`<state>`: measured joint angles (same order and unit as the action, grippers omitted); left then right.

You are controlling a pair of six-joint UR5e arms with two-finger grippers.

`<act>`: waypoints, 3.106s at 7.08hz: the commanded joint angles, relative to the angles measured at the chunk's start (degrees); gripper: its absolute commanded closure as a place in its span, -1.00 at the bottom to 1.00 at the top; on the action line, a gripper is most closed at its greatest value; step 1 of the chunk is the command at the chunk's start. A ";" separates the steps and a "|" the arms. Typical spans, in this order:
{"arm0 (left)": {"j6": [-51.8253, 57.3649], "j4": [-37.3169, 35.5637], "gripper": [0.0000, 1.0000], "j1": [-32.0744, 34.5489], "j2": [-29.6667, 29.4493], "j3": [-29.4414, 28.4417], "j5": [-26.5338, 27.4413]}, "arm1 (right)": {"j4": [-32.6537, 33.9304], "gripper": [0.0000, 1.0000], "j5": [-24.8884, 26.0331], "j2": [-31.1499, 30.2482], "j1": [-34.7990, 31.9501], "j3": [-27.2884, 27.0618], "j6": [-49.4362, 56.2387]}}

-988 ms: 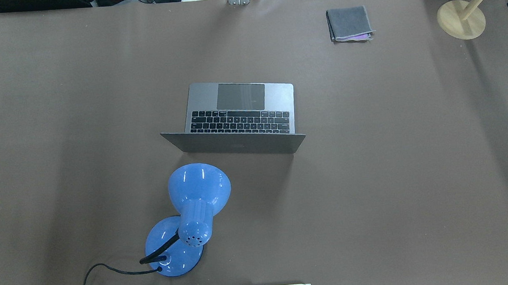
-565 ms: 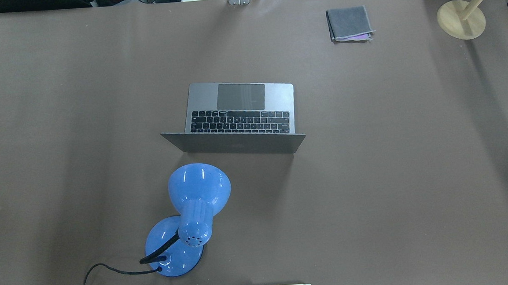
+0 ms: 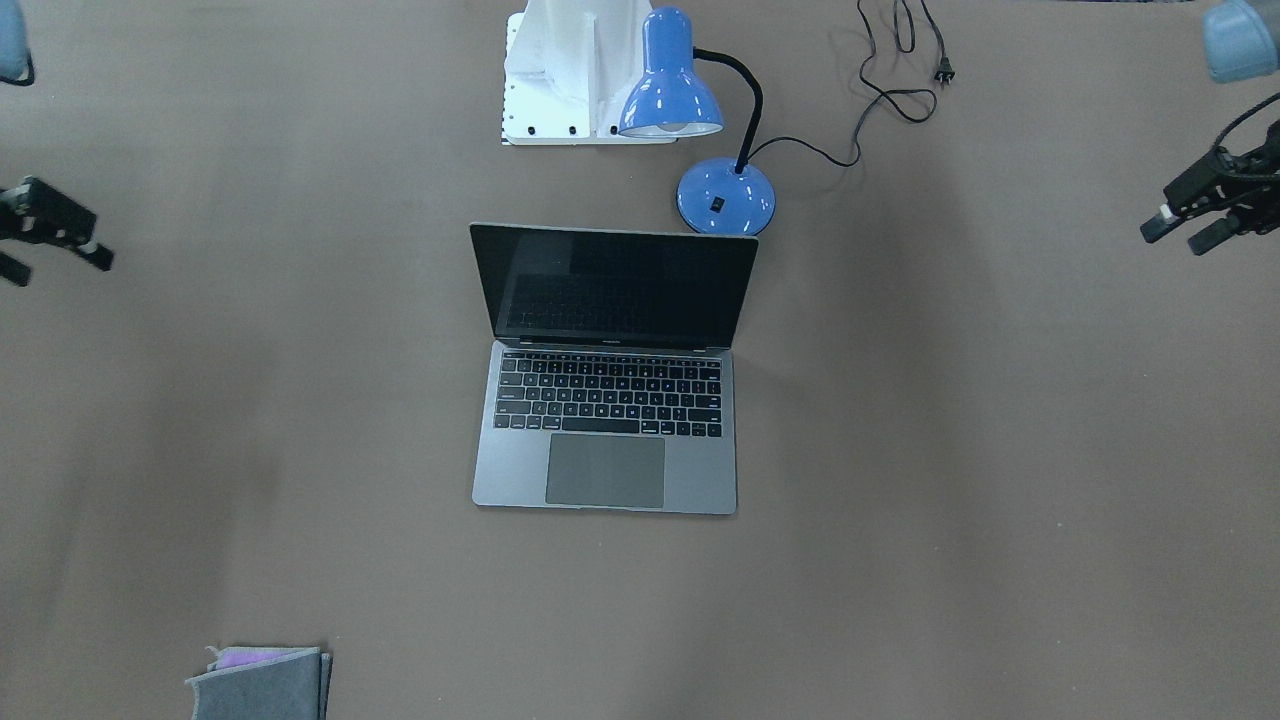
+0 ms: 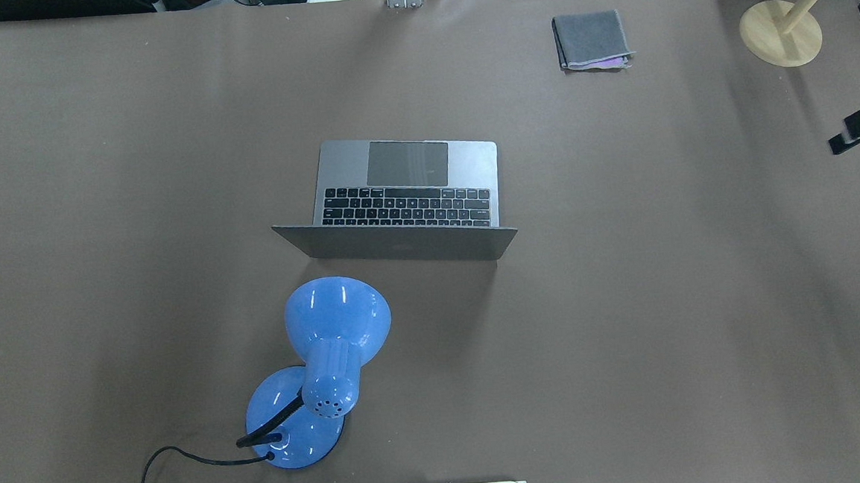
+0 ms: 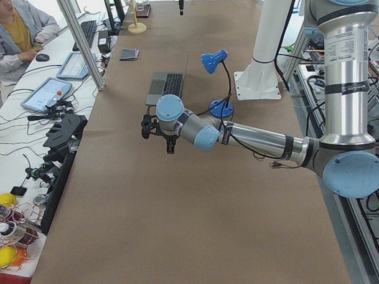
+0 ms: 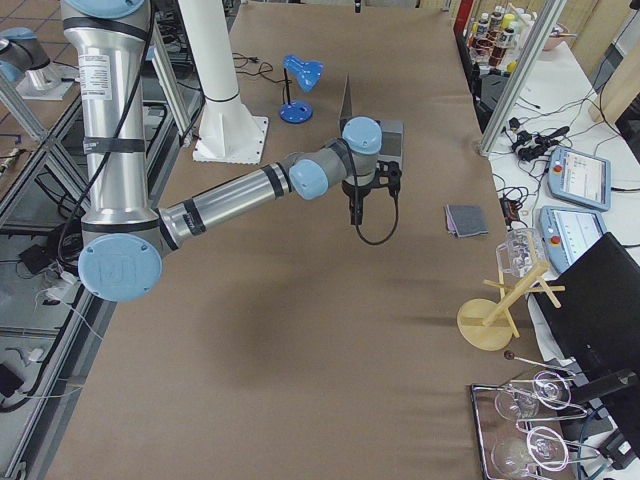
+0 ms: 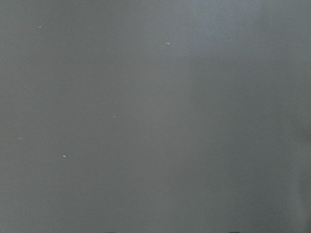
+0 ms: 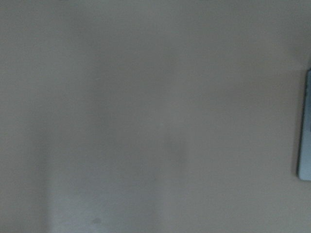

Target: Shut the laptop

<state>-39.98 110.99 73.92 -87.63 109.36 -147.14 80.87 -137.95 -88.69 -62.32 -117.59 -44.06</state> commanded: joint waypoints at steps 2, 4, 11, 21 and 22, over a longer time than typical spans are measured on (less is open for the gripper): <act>-26.24 0.54 1.00 -14.46 -10.43 3.48 4.20 | -6.60 1.00 5.20 7.72 16.48 -4.40 -26.20; -30.83 0.45 1.00 -20.81 -13.86 4.54 6.78 | -6.43 1.00 10.31 13.50 25.11 -5.37 -36.30; -40.96 -0.16 1.00 -33.66 -26.24 0.00 14.85 | -5.72 1.00 17.18 18.20 25.95 -2.56 -38.82; -38.07 0.28 1.00 -32.61 -30.23 -4.86 22.76 | -5.81 1.00 18.59 27.07 24.72 7.36 -38.91; -37.98 0.36 1.00 -32.52 -31.02 -5.56 24.43 | -5.98 1.00 18.50 28.65 23.40 10.07 -38.56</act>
<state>-78.22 111.27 41.30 -118.02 104.56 -124.60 75.02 -119.39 -61.78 -37.41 -110.11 -82.90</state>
